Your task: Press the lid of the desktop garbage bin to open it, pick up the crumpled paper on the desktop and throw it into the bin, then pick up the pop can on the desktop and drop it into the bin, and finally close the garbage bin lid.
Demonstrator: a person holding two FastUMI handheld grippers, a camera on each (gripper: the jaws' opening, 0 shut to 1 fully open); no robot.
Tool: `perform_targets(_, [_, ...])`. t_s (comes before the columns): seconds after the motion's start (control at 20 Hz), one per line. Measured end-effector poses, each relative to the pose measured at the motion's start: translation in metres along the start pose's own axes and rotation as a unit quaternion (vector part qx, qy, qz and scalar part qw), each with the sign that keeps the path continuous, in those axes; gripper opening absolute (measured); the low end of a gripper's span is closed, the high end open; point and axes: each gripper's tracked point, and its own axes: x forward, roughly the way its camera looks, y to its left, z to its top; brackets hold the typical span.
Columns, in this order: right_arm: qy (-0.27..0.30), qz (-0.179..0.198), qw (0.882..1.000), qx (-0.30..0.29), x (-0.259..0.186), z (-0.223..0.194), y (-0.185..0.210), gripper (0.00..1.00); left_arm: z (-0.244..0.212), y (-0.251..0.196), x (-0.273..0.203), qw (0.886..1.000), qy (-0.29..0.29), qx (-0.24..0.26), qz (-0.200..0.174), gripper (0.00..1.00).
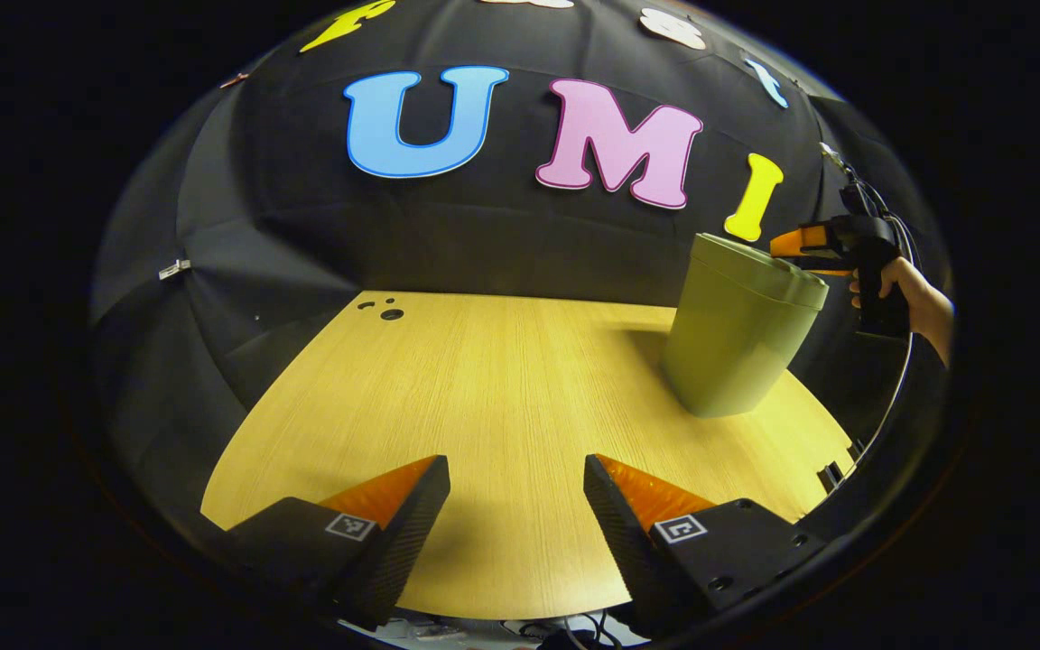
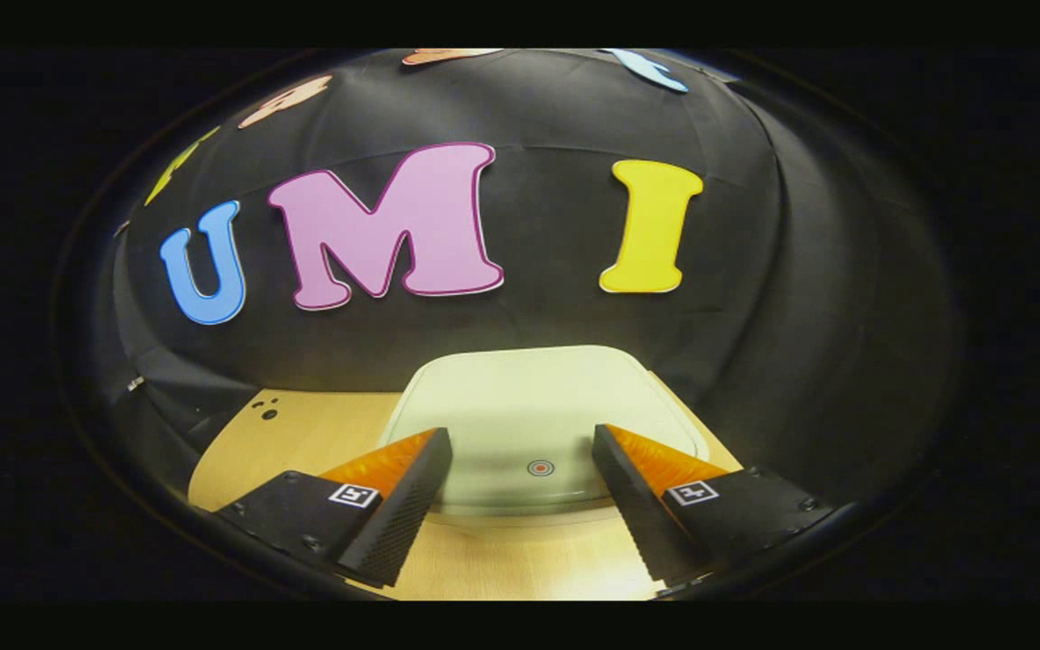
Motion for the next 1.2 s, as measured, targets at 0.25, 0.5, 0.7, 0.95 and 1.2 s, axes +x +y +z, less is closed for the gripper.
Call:
perform_targets(0.25, [-0.032,0.006,0.999,-0.004,-0.003,0.007,0.004,1.0,0.012,-0.008,-0.001,1.0,-0.018,-0.003,-0.003,0.96])
perform_targets(0.5, [-0.073,0.003,0.997,-0.026,-0.032,0.017,0.007,0.98,0.037,-0.013,-0.01,0.999,-0.047,0.002,-0.005,0.96])
perform_targets(0.7, [-0.111,0.024,0.993,-0.022,-0.066,0.029,0.028,0.98,0.063,-0.018,-0.017,0.997,-0.078,0.004,-0.007,0.96])
perform_targets(0.95, [-0.141,0.051,0.989,-0.008,-0.112,0.03,0.055,0.98,0.107,-0.017,-0.032,0.991,-0.134,0.003,0.009,0.96])
perform_targets(1.2, [-0.146,0.079,0.986,-0.018,-0.146,0.011,0.083,0.98,0.133,-0.019,-0.048,0.984,-0.176,-0.003,0.017,0.96])
